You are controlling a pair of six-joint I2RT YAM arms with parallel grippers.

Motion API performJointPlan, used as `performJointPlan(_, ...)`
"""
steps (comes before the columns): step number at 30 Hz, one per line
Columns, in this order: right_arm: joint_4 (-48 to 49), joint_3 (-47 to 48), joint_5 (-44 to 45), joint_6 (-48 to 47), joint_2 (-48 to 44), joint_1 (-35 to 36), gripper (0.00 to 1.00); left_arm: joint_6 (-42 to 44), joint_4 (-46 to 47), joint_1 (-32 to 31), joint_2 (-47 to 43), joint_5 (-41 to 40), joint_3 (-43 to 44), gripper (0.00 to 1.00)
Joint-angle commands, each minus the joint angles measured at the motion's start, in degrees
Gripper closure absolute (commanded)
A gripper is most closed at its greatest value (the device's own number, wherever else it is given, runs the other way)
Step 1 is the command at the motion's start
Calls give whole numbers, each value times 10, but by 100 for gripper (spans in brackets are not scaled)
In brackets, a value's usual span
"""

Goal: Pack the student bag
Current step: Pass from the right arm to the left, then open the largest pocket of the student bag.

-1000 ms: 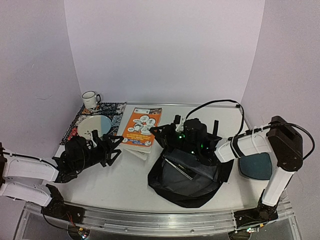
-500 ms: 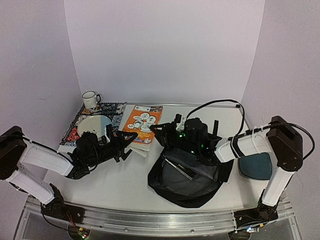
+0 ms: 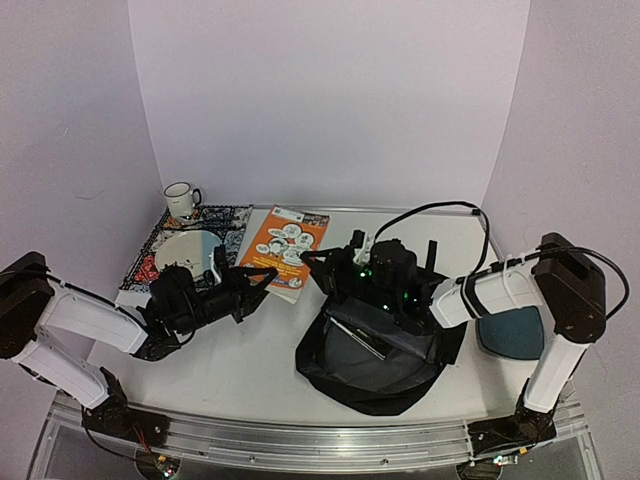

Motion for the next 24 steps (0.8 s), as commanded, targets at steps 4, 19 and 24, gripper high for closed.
performJointPlan(4,-51,0,11,-93,-71,2,61,1,45,17,-37,-13,-26,100)
performJointPlan(19,-584,137,18,-457,-140,-46,24,14,1,132,-65,150,-47,100)
performJointPlan(24,-734,162,31,-562,-157,-104,14,38,-51,145,-55,228,-24,100)
